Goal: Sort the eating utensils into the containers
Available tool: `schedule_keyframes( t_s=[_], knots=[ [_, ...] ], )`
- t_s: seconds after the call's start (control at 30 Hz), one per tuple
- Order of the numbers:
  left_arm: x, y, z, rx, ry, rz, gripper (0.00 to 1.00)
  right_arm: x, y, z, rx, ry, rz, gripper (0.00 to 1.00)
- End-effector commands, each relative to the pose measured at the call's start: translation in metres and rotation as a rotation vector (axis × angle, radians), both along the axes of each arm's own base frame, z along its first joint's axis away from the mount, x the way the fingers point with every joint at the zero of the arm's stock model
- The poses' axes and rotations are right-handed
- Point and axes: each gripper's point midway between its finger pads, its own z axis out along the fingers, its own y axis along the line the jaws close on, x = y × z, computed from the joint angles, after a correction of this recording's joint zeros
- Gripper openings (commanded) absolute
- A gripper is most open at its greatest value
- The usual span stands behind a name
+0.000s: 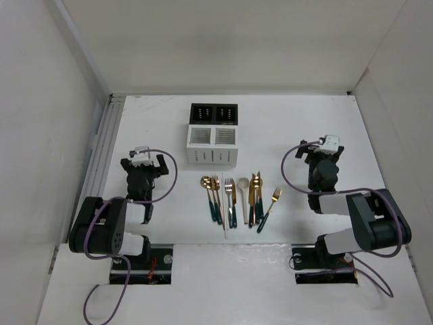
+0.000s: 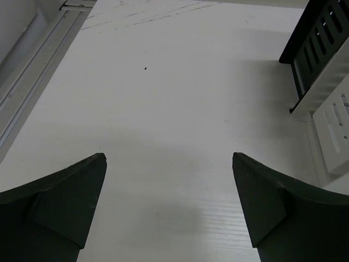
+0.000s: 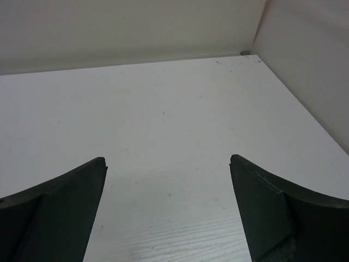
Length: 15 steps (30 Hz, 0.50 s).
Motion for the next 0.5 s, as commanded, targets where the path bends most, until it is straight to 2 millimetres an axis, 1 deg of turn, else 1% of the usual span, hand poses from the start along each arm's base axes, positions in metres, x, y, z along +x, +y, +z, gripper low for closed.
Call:
schedule_keyframes(
  t_s=[0.0, 0.03, 0.1, 0.13, 0.17, 0.2, 0.27, 0.3, 0.33, 0.37, 0.4, 0.43, 0.47],
  knots=[
    [0.012, -0.002, 0.061, -0.02, -0.227, -0.025, 1.0, 0.0, -0.006, 0.026, 0.052, -0.093, -0.046, 1.0],
    [0.014, -0.004, 0.061, -0.019, -0.222, -0.034, 1.0, -0.005, -0.002, 0.032, 0.052, -0.128, -0.044, 1.0],
    [0.014, 0.0, 0.061, -0.018, -0.222, -0.025, 1.0, -0.011, 0.005, 0.03, 0.011, -0.122, -0.046, 1.0],
    [0.014, 0.0, 0.061, -0.018, -0.222, -0.025, 1.0, -0.016, 0.006, 0.042, 0.021, -0.177, -0.054, 1.0],
    [0.014, 0.0, 0.061, -0.018, -0.222, -0.025, 1.0, -0.021, 0.009, 0.034, 0.02, -0.171, -0.044, 1.0],
    [0.014, 0.0, 0.064, -0.019, -0.232, -0.025, 1.0, -0.021, 0.009, 0.038, 0.025, -0.187, -0.044, 1.0],
    [0.014, 0.0, 0.064, -0.019, -0.232, -0.025, 1.0, -0.021, 0.009, 0.035, 0.021, -0.176, -0.044, 1.0],
    [0.014, -0.004, 0.064, -0.018, -0.232, -0.044, 1.0, -0.02, 0.009, 0.033, 0.018, -0.165, -0.043, 1.0],
    [0.014, -0.008, 0.064, 0.018, -0.23, -0.075, 1.0, -0.02, 0.009, 0.033, 0.018, -0.165, -0.043, 1.0],
    [0.008, -0.016, 0.076, 0.02, -0.272, -0.123, 1.0, -0.02, 0.009, 0.033, 0.018, -0.165, -0.043, 1.0],
    [0.003, -0.021, 0.08, 0.034, -0.286, -0.153, 1.0, -0.02, 0.009, 0.033, 0.018, -0.165, -0.043, 1.0],
    [-0.003, -0.027, 0.088, 0.056, -0.316, -0.192, 1.0, -0.02, 0.012, 0.039, 0.021, -0.19, -0.023, 1.0],
    [-0.014, -0.03, 0.086, 0.08, -0.325, -0.218, 1.0, -0.028, 0.006, 0.061, 0.032, -0.252, -0.053, 1.0]
  ],
)
